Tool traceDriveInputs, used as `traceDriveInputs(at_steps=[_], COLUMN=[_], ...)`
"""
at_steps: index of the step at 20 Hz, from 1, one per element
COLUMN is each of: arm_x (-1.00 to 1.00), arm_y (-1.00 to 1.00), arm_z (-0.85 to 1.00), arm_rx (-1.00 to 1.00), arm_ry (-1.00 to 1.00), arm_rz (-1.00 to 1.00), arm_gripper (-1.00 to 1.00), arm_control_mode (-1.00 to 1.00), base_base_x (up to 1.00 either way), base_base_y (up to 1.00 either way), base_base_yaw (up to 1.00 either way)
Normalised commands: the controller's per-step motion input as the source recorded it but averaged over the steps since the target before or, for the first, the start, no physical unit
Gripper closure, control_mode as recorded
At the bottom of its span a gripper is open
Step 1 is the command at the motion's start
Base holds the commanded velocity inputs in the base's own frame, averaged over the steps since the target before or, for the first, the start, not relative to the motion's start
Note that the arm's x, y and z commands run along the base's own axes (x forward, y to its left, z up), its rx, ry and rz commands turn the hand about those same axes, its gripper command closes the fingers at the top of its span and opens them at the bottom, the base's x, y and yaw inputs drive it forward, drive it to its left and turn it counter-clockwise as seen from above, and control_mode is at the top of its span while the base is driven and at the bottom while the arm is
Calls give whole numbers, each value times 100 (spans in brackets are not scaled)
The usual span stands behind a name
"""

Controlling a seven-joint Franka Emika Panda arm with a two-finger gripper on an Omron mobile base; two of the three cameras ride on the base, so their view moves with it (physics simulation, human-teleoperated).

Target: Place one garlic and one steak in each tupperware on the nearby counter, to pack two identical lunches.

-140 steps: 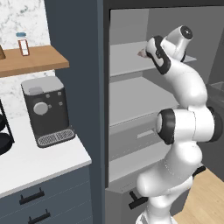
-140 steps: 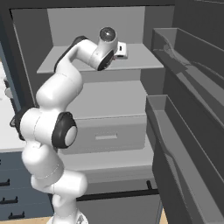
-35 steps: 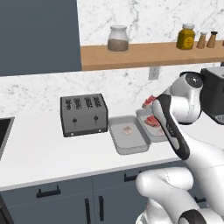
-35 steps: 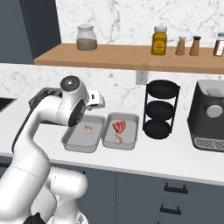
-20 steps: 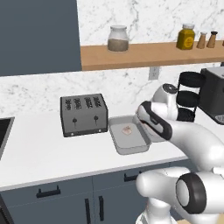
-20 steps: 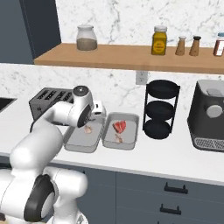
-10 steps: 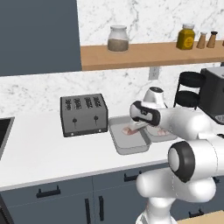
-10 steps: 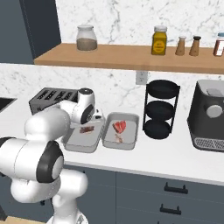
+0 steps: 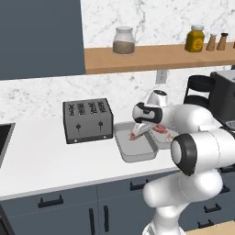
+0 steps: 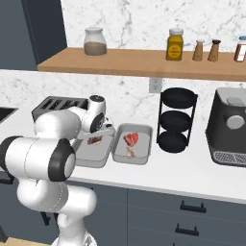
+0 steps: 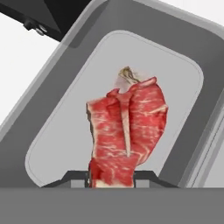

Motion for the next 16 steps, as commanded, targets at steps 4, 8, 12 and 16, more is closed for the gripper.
traceDriveInputs(at_steps=[4, 8, 12, 16], arm_x=[-33, -11, 1, 7], arm_y=[0, 1, 23, 9], arm_z=[0, -11, -53, -54], arm_rx=[1, 0, 0, 0], arm_ry=[-8, 0, 12, 7], arm_rz=[13, 13, 18, 15], arm_gripper=[100, 100, 100, 100], arm_control_mode=[-100, -100, -100, -100], base_base_x=[0, 0, 0, 0], base_base_y=[0, 0, 0, 0], base_base_yaw=[0, 0, 0, 0])
